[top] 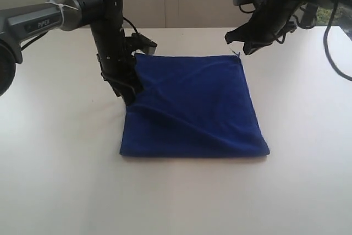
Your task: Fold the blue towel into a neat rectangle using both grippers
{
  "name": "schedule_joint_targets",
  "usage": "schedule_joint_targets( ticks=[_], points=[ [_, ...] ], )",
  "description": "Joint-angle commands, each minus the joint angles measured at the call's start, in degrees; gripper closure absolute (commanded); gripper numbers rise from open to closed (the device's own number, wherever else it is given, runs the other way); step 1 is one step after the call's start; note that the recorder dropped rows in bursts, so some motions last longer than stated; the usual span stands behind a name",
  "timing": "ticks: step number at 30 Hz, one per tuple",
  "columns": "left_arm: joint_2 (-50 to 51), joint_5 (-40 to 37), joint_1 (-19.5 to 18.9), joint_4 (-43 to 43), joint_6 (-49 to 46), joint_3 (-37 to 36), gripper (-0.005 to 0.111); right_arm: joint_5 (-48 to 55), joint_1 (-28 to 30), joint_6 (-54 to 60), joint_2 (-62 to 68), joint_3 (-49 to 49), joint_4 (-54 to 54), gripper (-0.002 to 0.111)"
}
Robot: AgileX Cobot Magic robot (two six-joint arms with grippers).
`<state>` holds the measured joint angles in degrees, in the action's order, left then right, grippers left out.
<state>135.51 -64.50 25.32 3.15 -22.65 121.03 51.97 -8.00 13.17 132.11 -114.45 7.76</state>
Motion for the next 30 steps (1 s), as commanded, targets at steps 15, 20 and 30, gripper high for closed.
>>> schedule_joint_targets(
  ticks=[15,20,30],
  points=[
    [-25.0,-5.5,0.0,10.3,9.9,-25.3,0.087,-7.6,-3.6,3.5,-27.3,43.1,11.7,0.108],
    [-27.7,-2.5,0.0,12.3,9.9,-32.6,0.102,-15.6,-4.8,3.4,-27.3,48.0,11.4,0.108],
    [-28.4,10.4,0.0,26.4,2.9,-43.9,0.107,-18.8,-4.6,1.6,-24.1,49.2,9.1,0.108]
  ],
)
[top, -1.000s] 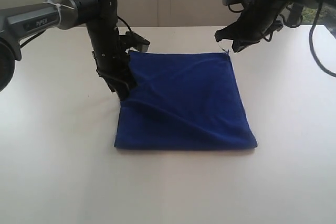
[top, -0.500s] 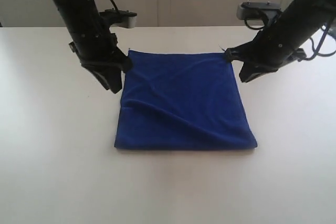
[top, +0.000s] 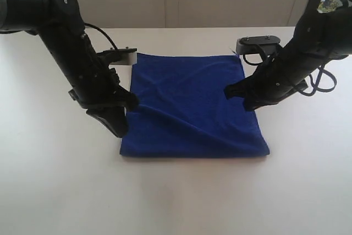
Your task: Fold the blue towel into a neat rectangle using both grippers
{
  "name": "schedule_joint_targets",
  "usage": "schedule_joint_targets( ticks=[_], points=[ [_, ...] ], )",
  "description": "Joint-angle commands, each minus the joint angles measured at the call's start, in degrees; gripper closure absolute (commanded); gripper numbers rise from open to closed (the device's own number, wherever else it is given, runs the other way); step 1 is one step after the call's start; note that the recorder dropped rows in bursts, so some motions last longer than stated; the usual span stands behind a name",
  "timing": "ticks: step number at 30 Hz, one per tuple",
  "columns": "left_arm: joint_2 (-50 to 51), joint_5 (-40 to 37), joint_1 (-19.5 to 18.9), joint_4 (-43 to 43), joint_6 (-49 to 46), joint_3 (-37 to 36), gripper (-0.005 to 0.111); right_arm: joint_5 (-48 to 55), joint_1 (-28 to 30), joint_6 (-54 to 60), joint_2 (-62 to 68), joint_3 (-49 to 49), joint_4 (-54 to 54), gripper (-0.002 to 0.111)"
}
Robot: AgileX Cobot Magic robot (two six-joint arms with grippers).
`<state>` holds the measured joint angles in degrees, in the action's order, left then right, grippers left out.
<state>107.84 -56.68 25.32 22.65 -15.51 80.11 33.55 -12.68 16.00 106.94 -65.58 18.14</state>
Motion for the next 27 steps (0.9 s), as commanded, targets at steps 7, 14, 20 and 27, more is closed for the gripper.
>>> schedule_joint_targets(
  ticks=[7,14,20,27],
  points=[
    [-0.7,8.2,0.0,10.7,-7.4,-6.4,0.107,-0.1,0.0,-2.4,2.9,0.3,-2.6,0.108],
    [0.5,10.6,0.0,10.7,-8.7,-8.7,0.107,-0.4,0.0,-2.3,4.8,0.3,-4.3,0.108],
    [2.4,13.8,0.0,11.1,-11.3,-11.8,0.107,-0.4,0.0,-3.1,5.3,0.8,-5.2,0.108],
    [2.7,16.4,0.0,11.1,-12.8,-14.9,0.107,0.2,0.0,-4.8,7.4,1.1,-7.4,0.108]
  ],
)
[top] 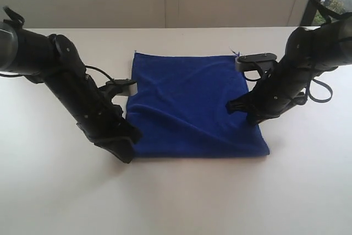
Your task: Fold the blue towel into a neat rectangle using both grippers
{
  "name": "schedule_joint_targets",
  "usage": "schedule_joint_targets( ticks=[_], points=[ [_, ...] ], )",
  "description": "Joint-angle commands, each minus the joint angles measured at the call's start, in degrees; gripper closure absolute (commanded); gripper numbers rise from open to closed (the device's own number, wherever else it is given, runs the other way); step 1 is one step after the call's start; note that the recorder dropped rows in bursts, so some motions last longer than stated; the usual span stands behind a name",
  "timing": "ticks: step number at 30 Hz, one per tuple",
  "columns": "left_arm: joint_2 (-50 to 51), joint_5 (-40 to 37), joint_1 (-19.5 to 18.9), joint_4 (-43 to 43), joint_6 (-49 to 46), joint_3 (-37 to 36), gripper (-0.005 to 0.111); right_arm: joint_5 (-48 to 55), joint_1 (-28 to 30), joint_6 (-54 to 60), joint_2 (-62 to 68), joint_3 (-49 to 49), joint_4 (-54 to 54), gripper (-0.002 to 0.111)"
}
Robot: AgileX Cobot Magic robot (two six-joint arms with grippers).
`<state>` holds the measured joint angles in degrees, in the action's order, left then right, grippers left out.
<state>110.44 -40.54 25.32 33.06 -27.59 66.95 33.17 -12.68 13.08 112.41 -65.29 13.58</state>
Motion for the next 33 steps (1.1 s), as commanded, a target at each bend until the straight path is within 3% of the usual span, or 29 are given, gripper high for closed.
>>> schedule_joint_targets(
  ticks=[1,6,15,22,27,33],
  points=[
    [0.1,0.3,0.0,0.5,-0.8,-2.2,0.107,0.7,0.0,-4.3,2.0,0.8,-5.3,0.108],
    [0.3,2.3,0.0,0.3,-0.6,-5.1,0.107,2.5,0.0,-15.2,1.4,0.8,-14.6,0.108],
    [0.3,4.2,0.0,0.3,-0.6,-7.6,0.107,3.2,0.0,-16.3,1.4,0.8,-15.1,0.108],
    [-5.9,1.0,0.0,0.3,-0.6,-3.6,0.107,3.2,0.0,-16.3,1.4,0.8,-13.6,0.108],
    [-10.5,7.9,0.0,-0.1,-0.6,-2.7,0.107,3.2,0.0,-16.3,1.4,0.8,-13.2,0.108],
    [-5.9,12.2,1.8,2.5,-3.1,-2.7,0.107,2.6,0.0,-16.3,1.4,0.8,-13.2,0.108]
  ],
)
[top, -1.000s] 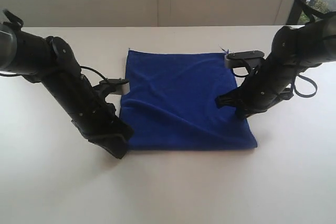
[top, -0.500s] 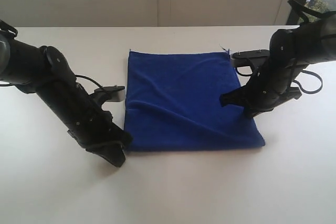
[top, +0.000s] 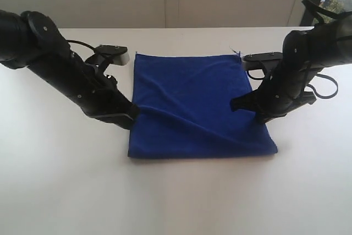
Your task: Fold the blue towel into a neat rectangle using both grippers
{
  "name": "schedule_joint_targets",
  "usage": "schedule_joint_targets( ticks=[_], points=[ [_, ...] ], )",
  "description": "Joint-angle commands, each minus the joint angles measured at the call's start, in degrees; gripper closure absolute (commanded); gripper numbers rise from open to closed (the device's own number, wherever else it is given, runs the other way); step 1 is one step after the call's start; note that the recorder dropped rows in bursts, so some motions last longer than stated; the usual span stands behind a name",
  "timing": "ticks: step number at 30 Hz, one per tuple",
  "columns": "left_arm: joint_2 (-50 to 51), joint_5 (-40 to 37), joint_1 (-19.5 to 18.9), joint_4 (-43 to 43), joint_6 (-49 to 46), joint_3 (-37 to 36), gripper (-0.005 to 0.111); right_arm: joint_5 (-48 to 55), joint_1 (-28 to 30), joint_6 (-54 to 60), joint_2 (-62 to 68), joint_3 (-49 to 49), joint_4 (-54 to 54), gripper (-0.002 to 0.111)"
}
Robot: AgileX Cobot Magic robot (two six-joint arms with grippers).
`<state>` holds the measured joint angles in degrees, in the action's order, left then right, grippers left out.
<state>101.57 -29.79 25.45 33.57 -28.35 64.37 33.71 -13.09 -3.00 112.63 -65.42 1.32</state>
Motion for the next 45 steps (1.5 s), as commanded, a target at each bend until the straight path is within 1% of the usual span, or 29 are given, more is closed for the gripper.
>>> schedule_joint_targets(
  ticks=[1,6,11,14,15,17,18,20,22,26,31,36,45],
  points=[
    [3.9,2.4,2.4,2.2,-2.9,-0.1,0.107,2.1,0.4,-0.2,1.1,0.9,-0.9,0.108],
    [7.7,6.6,6.0,2.2,-4.8,-0.1,0.107,2.0,0.4,-0.2,1.1,0.9,-0.9,0.108],
    [9.8,4.9,6.0,2.0,-4.9,-0.3,0.107,1.9,0.4,-0.2,0.0,0.5,0.0,0.108],
    [9.8,3.1,6.0,-0.3,-4.8,-0.3,0.107,1.9,0.4,-0.2,-2.8,-0.6,0.8,0.108],
    [9.8,1.4,6.0,-2.0,-4.5,-0.3,0.107,1.8,0.4,0.9,-4.9,-0.7,3.3,0.108],
    [9.8,-0.7,6.0,-6.0,-2.1,-0.3,0.107,1.1,-0.4,10.7,-5.9,-0.7,13.7,0.108],
    [9.8,-1.6,6.0,-9.5,-0.2,-0.3,0.107,0.6,-1.6,16.3,-5.5,-0.7,19.4,0.108],
    [9.8,-2.4,6.0,-13.2,3.2,-0.3,0.107,-0.9,-3.0,18.7,-4.7,-0.7,21.3,0.108],
    [9.8,-3.5,6.0,-15.7,4.7,-0.3,0.107,-2.3,-4.3,18.7,-3.3,-0.7,21.3,0.108],
    [9.8,-3.8,6.0,-15.8,4.7,-0.3,0.107,-3.1,-4.9,19.4,0.0,-0.7,19.6,0.108],
    [9.8,-4.3,6.0,-15.8,4.7,-0.3,0.107,-2.9,-4.4,15.6,1.3,-0.7,10.8,0.108],
    [9.8,-4.6,6.0,-16.1,4.7,-0.3,0.107,-2.9,-3.5,15.6,1.3,-0.7,8.2,0.108],
    [9.8,-4.5,6.0,-16.5,4.7,-0.3,0.107,-1.9,-1.7,12.1,1.3,-0.7,4.0,0.108]
  ],
)
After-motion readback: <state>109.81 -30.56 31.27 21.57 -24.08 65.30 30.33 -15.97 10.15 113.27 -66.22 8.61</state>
